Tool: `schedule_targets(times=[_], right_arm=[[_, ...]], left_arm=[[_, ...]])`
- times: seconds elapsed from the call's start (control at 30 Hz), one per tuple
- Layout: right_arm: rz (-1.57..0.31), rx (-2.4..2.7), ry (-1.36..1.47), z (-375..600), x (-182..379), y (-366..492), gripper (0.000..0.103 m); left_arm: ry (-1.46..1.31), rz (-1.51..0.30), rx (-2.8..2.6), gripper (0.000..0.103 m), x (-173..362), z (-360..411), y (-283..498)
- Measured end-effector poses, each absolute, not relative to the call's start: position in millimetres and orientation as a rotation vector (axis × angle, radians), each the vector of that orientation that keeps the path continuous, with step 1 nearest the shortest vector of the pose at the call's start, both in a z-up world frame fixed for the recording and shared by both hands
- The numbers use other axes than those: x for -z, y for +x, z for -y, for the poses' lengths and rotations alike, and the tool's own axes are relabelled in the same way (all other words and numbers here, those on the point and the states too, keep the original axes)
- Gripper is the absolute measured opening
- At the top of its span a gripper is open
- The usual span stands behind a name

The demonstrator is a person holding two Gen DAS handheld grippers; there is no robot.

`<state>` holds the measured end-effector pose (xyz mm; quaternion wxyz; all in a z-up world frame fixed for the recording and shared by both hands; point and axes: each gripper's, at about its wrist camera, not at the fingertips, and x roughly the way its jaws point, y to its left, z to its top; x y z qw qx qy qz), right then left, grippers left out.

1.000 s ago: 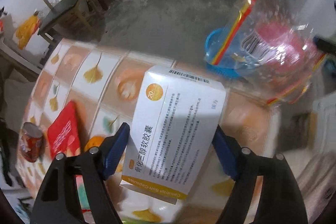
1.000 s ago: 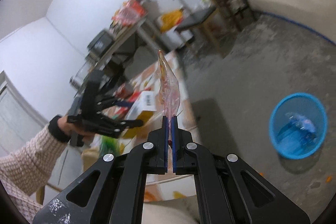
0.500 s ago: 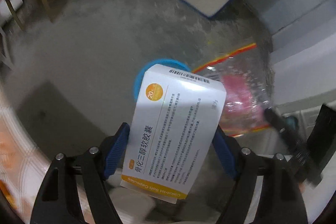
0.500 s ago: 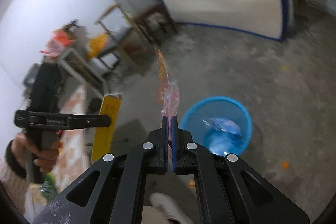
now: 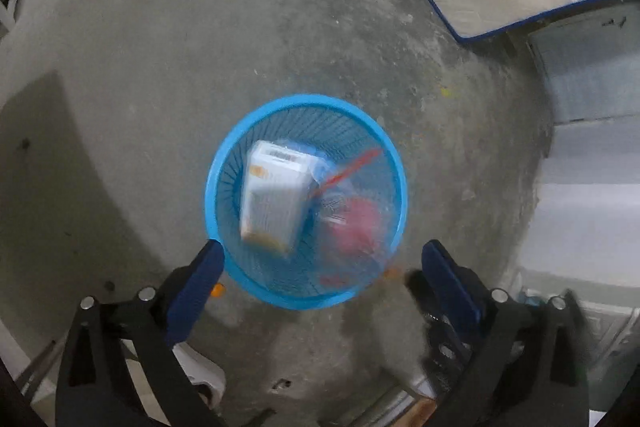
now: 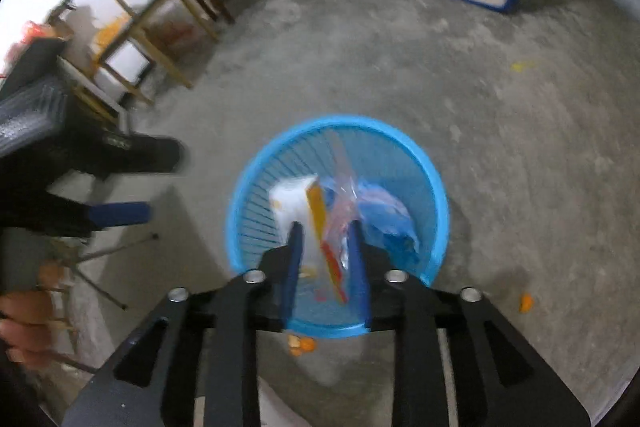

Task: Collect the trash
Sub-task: 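Release the box and bag into the blue wastebasket with both grippers, then grasp the green bottle with the right gripper while left grasps the blue box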

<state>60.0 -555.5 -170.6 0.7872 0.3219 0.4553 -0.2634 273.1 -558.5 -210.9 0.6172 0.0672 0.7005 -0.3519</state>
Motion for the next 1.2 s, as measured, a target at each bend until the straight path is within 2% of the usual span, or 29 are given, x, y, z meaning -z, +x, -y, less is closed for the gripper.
schedule_targets(times=[0.27,0.4,0.5,0.6,0.73,0.87,1.07,1.2], right_arm=[[-0.955,0.612,0.749,546.9,166.1,33.2,0.035],[-0.917,0.63,0.763,543.3,149.2,16.1,0.035],[-0.876,0.62,0.754,537.3,127.0,7.9,0.036],[-0.829,0.595,0.724,527.4,99.7,0.8,0.044],[-0.772,0.532,0.662,501.3,54.6,-2.1,0.058],[-0.732,0.426,0.603,467.8,19.6,5.5,0.07],[-0.749,0.165,0.56,404.7,-14.2,45.6,0.071],[-0.794,-0.029,0.524,353.9,-31.3,85.5,0.071]], left_arm=[[0.092,-1.577,0.848,0.097,174.3,535.2,283.2],[0.099,-1.496,0.894,0.097,121.0,508.5,283.2],[0.083,-1.384,0.965,0.097,57.7,476.4,280.4],[0.05,-1.269,0.996,0.097,4.0,432.0,274.8],[-0.039,-1.094,1.007,0.097,-68.6,341.9,257.7],[-0.079,-0.949,0.925,0.097,-110.9,241.3,234.6],[-0.145,-0.761,0.56,0.097,-134.8,69.0,197.9],[-0.259,-0.743,0.322,0.097,-119.4,-20.5,172.0]])
